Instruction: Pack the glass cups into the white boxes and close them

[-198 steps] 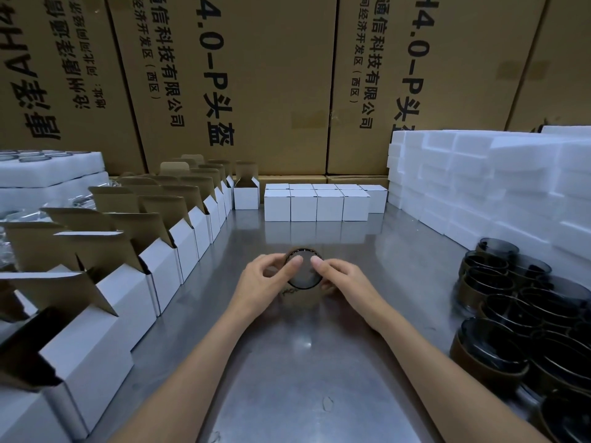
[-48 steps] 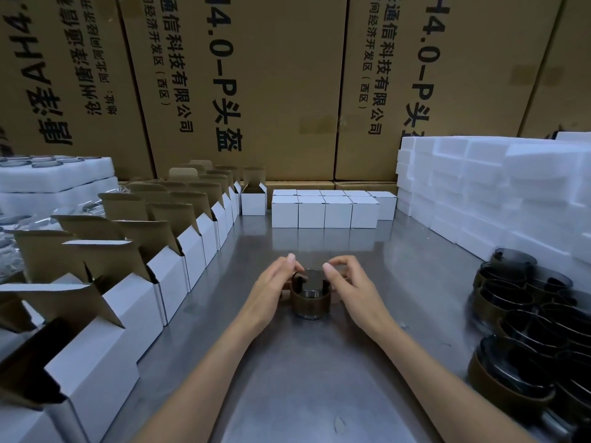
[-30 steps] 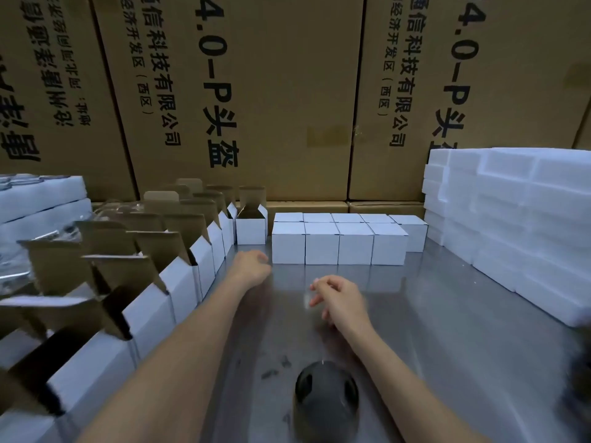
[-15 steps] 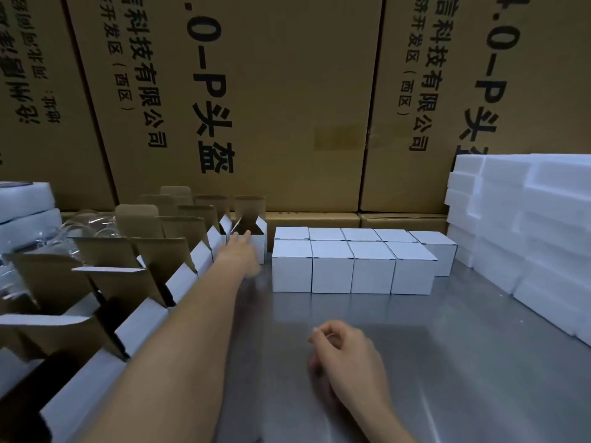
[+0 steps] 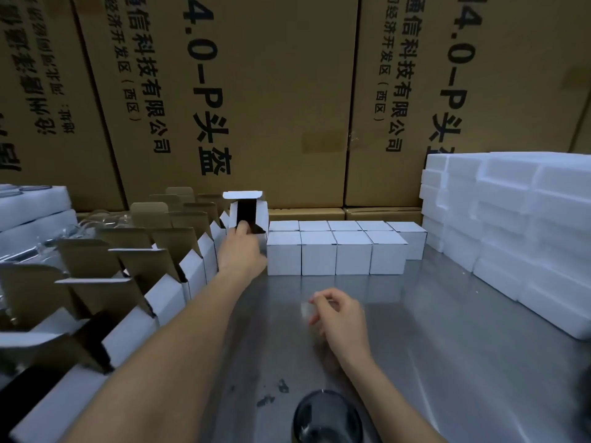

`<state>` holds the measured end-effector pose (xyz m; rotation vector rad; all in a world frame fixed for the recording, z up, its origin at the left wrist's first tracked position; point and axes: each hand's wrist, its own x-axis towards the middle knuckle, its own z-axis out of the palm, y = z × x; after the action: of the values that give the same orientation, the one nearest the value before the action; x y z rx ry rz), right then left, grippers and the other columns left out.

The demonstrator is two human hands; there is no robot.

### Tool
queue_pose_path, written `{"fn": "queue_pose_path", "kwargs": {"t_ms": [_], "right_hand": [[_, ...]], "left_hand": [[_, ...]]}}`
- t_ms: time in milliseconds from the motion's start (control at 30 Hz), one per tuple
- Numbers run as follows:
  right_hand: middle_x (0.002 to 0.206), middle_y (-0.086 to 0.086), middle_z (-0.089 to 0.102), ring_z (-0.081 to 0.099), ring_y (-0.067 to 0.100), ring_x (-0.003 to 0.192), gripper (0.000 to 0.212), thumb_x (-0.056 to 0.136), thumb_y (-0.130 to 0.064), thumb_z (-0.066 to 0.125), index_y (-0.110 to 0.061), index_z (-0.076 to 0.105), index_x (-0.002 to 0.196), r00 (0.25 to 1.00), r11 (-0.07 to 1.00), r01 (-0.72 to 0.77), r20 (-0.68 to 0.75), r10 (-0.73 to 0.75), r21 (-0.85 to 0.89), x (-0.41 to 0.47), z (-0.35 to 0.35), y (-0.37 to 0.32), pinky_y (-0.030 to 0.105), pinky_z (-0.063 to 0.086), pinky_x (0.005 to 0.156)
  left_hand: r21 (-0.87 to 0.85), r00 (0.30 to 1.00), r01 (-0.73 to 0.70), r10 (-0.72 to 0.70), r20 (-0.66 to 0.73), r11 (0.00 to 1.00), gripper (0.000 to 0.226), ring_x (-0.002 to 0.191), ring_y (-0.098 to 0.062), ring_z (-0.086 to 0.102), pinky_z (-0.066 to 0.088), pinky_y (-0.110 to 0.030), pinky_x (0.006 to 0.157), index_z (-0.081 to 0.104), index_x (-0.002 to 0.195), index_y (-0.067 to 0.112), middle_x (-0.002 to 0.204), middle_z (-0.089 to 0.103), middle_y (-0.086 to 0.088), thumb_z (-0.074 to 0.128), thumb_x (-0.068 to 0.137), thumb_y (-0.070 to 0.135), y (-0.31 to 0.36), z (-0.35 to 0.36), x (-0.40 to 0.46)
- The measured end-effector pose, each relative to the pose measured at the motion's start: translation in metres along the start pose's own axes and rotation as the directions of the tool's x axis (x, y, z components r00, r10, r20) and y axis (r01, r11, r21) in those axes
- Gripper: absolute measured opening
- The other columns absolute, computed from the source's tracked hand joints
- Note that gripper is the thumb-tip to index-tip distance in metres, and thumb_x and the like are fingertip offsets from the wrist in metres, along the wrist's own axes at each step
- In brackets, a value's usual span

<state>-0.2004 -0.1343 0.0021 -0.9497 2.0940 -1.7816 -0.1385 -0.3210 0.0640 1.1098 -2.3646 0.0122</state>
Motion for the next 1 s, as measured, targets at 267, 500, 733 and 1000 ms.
{"fn": "queue_pose_path", "kwargs": {"t_ms": [267, 500, 733, 1000], "right_hand": [[0.052, 0.002, 0.063, 0.051, 0.012, 0.042, 0.024, 0.091, -0.01, 0.056, -0.013, 0.064, 0.069, 0.999, 0.966, -0.031, 0.027, 0.025, 0.258, -0.061, -0.031, -0.009, 0.021, 0.043, 0.048], [0.077, -0.002, 0.071, 0.064, 0.011, 0.071, 0.013, 0.092, -0.017, 0.057, -0.021, 0.064, 0.081, 1.0, 0.965, 0.0, -0.012, 0.004, 0.264, -0.101, -0.045, -0.012, 0.032, 0.052, 0.074], [0.108, -0.01, 0.064, 0.061, 0.015, 0.107, 0.019, 0.093, -0.028, 0.056, -0.026, 0.06, 0.112, 1.0, 0.987, 0.015, 0.011, -0.017, 0.159, -0.12, -0.05, -0.01, 0.041, 0.045, 0.1], [0.124, -0.007, 0.057, 0.051, 0.012, 0.12, 0.028, 0.095, -0.028, 0.054, -0.024, 0.054, 0.122, 1.0, 0.947, -0.022, -0.013, 0.028, 0.321, -0.12, -0.053, -0.016, 0.046, 0.039, 0.107]], "left_hand": [[-0.148, 0.974, -0.017, -0.017, -0.224, 0.989, 0.018, 0.102, -0.017, 0.045, 0.047, -0.029, 0.078, 0.068, 0.099, 0.004, 0.113, 0.051, 0.0, 0.056, 0.088, 0.011, 0.021, -0.036, -0.097], [-0.156, 0.971, -0.163, 0.131, -0.201, 0.974, 0.024, 0.101, -0.016, 0.048, 0.043, -0.028, 0.068, 0.073, 0.1, 0.011, 0.105, 0.055, 0.002, 0.053, 0.091, 0.02, 0.046, -0.063, -0.171], [-0.213, 0.982, -0.186, 0.172, -0.082, 0.959, 0.026, 0.106, -0.014, 0.044, 0.048, -0.032, 0.08, 0.074, 0.102, 0.015, 0.107, 0.055, 0.005, 0.051, 0.092, 0.019, 0.05, -0.07, -0.214], [-0.551, 0.938, -0.291, 0.121, -0.324, 0.782, 0.028, 0.087, -0.008, 0.053, 0.046, -0.024, 0.071, 0.073, 0.078, 0.021, 0.086, 0.057, 0.012, 0.052, 0.083, 0.004, 0.057, -0.071, -0.235]]}}
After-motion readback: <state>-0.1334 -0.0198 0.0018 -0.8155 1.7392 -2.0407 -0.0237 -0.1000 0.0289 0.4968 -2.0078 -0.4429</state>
